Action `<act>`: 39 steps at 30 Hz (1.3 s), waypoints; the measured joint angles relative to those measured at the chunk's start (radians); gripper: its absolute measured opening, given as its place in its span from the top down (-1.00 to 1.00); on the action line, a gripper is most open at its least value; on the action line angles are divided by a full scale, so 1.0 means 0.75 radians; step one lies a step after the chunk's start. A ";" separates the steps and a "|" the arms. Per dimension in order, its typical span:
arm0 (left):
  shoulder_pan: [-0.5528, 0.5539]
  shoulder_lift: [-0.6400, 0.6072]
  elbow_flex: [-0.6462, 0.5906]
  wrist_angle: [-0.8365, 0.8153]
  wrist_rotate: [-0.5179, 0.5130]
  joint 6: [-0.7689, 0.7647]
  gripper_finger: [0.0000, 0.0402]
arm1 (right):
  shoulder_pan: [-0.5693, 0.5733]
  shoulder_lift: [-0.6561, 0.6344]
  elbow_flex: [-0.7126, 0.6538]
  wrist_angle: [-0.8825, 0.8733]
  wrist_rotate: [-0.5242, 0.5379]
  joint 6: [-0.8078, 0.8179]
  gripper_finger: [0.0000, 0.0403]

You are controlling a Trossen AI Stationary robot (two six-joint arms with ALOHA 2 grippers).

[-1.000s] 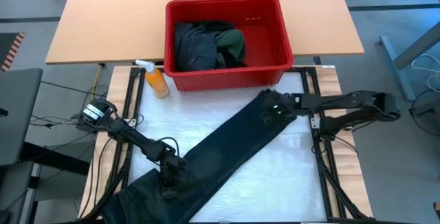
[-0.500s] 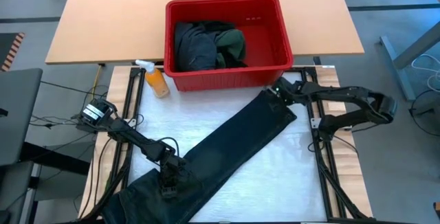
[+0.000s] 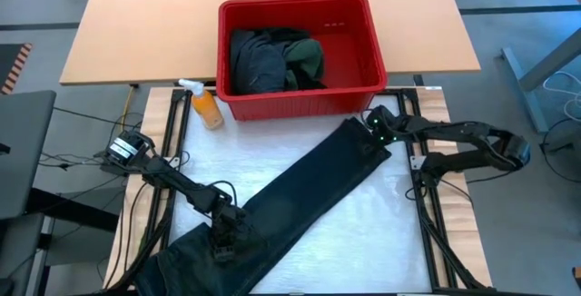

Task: Fold Laundry from Bin
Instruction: Fold the blue pants

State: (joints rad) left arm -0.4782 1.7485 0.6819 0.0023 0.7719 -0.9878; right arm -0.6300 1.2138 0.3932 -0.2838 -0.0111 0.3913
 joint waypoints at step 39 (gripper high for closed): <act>0.679 -0.054 -0.015 0.450 -0.836 0.455 0.39 | 0.086 -0.282 1.518 -1.554 0.534 -0.313 0.82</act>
State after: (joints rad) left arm 0.0312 1.7077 0.6708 0.3396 0.1449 -0.6465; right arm -0.5655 1.0020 1.5317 -1.4490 0.3893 0.1566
